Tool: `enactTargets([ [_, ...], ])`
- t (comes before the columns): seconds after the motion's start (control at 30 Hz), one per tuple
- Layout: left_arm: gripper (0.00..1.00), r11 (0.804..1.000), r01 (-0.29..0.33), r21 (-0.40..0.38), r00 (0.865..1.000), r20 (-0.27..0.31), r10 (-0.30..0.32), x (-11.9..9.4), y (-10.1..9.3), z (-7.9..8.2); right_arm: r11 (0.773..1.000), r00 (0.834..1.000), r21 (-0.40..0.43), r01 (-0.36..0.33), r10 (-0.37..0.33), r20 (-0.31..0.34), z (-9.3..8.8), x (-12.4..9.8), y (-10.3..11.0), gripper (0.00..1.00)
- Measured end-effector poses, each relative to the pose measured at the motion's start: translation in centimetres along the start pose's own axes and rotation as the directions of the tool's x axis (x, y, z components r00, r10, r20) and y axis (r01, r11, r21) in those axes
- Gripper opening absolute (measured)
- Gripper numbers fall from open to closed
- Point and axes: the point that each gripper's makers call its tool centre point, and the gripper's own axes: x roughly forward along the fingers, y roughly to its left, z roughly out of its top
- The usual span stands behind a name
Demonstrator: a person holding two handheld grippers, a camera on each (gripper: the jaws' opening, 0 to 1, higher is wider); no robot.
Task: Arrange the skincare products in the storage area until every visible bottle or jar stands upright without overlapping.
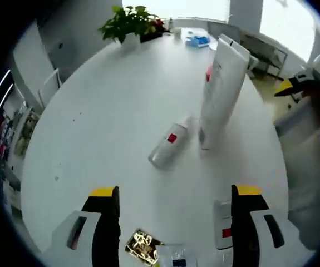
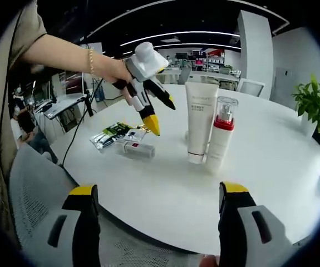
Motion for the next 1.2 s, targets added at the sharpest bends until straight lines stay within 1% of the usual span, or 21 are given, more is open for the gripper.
enactTargets([
  [0.03,0.73,1.000,-0.010,0.013,1.000,-0.006,0.010,0.3,0.4,0.1,1.000,1.000,0.001,0.003,-0.003,0.002,0.0,0.0,-0.1,0.89],
  [0.1,0.69,1.000,-0.016,0.010,1.000,-0.006,0.016,0.9,0.9,0.6,1.000,1.000,0.004,0.012,-0.012,0.005,0.0,0.0,-0.2,0.89],
  [0.2,0.65,1.000,-0.005,0.011,1.000,0.000,0.005,1.8,1.3,1.4,1.000,1.000,0.014,0.022,-0.022,0.012,0.1,-0.1,-0.5,0.90],
  [0.3,0.62,0.999,0.006,0.049,1.000,-0.013,-0.005,2.8,1.5,1.9,0.999,0.999,0.034,0.029,-0.030,0.025,0.3,-0.2,-0.7,0.89],
  [0.43,0.57,0.994,0.051,0.101,0.998,-0.030,-0.048,4.1,1.2,2.8,0.997,0.998,0.058,0.043,-0.045,0.039,0.5,-0.3,-1.1,0.89],
  [0.53,0.54,0.983,0.090,0.157,0.995,-0.046,-0.084,4.9,0.8,3.4,0.997,0.998,0.062,0.053,-0.056,0.041,0.5,-0.3,-1.3,0.89],
  [0.57,0.53,0.976,0.110,0.186,0.993,-0.051,-0.102,5.2,0.5,3.7,0.997,0.998,0.063,0.054,-0.057,0.042,0.6,-0.3,-1.3,0.89],
  [0.7,0.48,0.955,0.158,0.252,0.987,-0.080,-0.142,6.1,-0.2,4.2,0.996,0.997,0.073,0.059,-0.063,0.045,0.6,-0.3,-1.5,0.88],
  [0.8,0.45,0.942,0.198,0.272,0.979,-0.098,-0.178,6.7,-0.6,4.3,0.995,0.997,0.077,0.061,-0.065,0.046,0.6,-0.3,-1.5,0.88],
  [0.83,0.44,0.937,0.205,0.282,0.977,-0.109,-0.181,6.9,-0.6,4.3,0.995,0.997,0.078,0.062,-0.066,0.046,0.6,-0.3,-1.5,0.88],
  [0.9,0.40,0.933,0.216,0.289,0.974,-0.128,-0.186,7.2,-0.5,4.2,0.995,0.997,0.081,0.064,-0.068,0.048,0.6,-0.3,-1.6,0.88],
  [0.97,0.37,0.922,0.241,0.304,0.968,-0.149,-0.204,7.5,-0.7,4.2,0.994,0.996,0.084,0.067,-0.071,0.049,0.6,-0.3,-1.6,0.87],
  [1.03,0.34,0.915,0.246,0.318,0.965,-0.170,-0.200,7.7,-0.6,4.2,0.994,0.996,0.085,0.071,-0.075,0.049,0.6,-0.3,-1.7,0.87],
  [1.1,0.32,0.910,0.251,0.331,0.963,-0.179,-0.201,8.0,-0.7,4.3,0.993,0.996,0.090,0.072,-0.077,0.052,0.6,-0.4,-1.8,0.87],
  [1.2,0.30,0.902,0.274,0.333,0.956,-0.196,-0.218,8.3,-1.0,4.3,0.993,0.996,0.088,0.073,-0.077,0.051,0.6,-0.4,-1.8,0.87],
])
